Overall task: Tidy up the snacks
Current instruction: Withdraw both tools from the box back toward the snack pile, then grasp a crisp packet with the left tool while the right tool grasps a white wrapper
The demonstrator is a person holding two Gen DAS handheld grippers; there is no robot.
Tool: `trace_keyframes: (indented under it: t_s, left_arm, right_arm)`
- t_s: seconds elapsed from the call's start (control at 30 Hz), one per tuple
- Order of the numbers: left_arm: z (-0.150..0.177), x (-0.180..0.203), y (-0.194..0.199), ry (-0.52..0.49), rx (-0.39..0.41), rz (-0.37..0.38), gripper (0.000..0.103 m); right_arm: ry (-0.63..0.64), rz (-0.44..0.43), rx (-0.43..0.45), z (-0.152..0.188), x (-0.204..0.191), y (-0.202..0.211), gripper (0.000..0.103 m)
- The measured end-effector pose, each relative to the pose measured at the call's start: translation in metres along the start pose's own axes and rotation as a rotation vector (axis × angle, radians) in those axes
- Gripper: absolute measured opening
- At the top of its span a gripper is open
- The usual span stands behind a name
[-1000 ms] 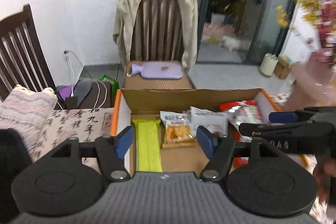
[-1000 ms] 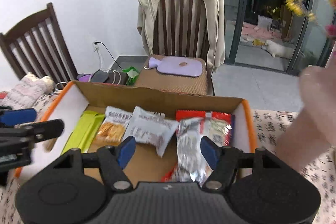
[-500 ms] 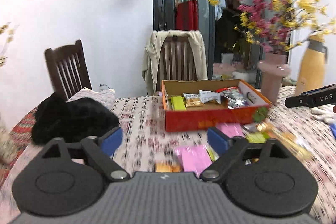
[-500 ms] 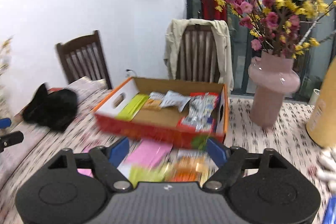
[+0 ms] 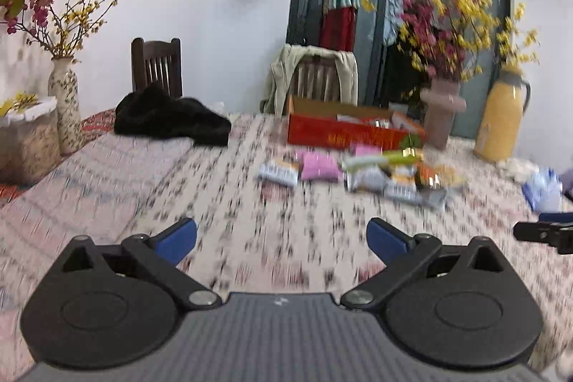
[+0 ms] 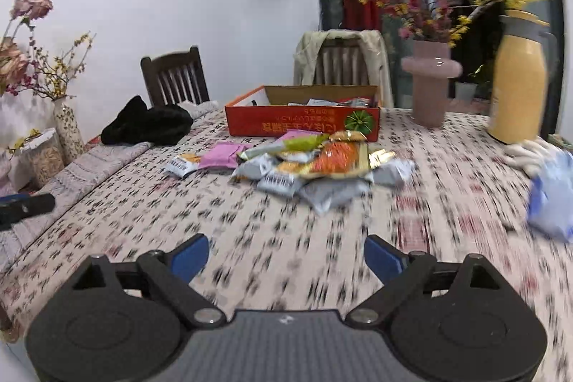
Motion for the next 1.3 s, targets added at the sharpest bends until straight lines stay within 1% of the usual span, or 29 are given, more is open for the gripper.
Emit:
trace_keyframes:
  t_s: [0.1,0.2,0.37,0.53,0.7,0.93,1.03,1.13,1.23,1.3]
  left_arm:
    - [0.014,-0.002,0.009,-0.021,-0.007,-0.008,0.103]
    - [0.019,-0.003,0.014,-0.036,-0.002,-0.005,0.103]
    - [0.022,-0.003,0.022,-0.036,0.005,0.003,0.103]
    - [0.024,0.001,0.025,-0.052,0.006,0.006,0.103]
    - [0.025,0.005,0.019,-0.060,-0.006,0.007,0.103]
    - [0.022,0.014,-0.005,-0.073,-0.046,0.021,0.103]
    - [0.018,0.017,-0.024,-0.079,-0.075,0.024,0.103]
    - [0.009,0.019,-0.045,-0.083,-0.099,0.032,0.103]
    - [-0.004,0.021,-0.066,-0.090,-0.109,0.057,0.102]
    - [-0.016,0.022,-0.085,-0.098,-0.118,0.073,0.100]
  right_arm:
    - [0.009,0.048,0.025,0.025,-0.013,0.018,0.094]
    - [-0.022,0.038,0.032,0.037,-0.019,0.030,0.094]
    - [-0.016,0.043,0.072,0.041,-0.025,0.042,0.094]
    - [-0.027,0.048,0.089,0.040,-0.023,0.047,0.094]
    - [-0.038,0.063,0.093,0.041,-0.020,0.046,0.094]
    - [-0.044,0.075,0.080,0.038,-0.013,0.031,0.095]
    - [-0.047,0.067,0.057,0.032,-0.008,0.018,0.095]
    - [-0.020,0.062,0.037,0.020,-0.005,0.001,0.094]
    - [0.004,0.035,0.022,0.006,-0.003,-0.018,0.090]
    - [0.004,0.019,0.007,-0.004,0.000,-0.033,0.083]
Point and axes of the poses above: each gripper's, at about its wrist camera, not at the fingertips, and y roughly against the way its jaws point, x to its right, z to its underside, the point moved 3 cm from there along -y, roughly the way its jaws point, and after that the axes turned 12 degrees about -z, right-handed, at the moved point
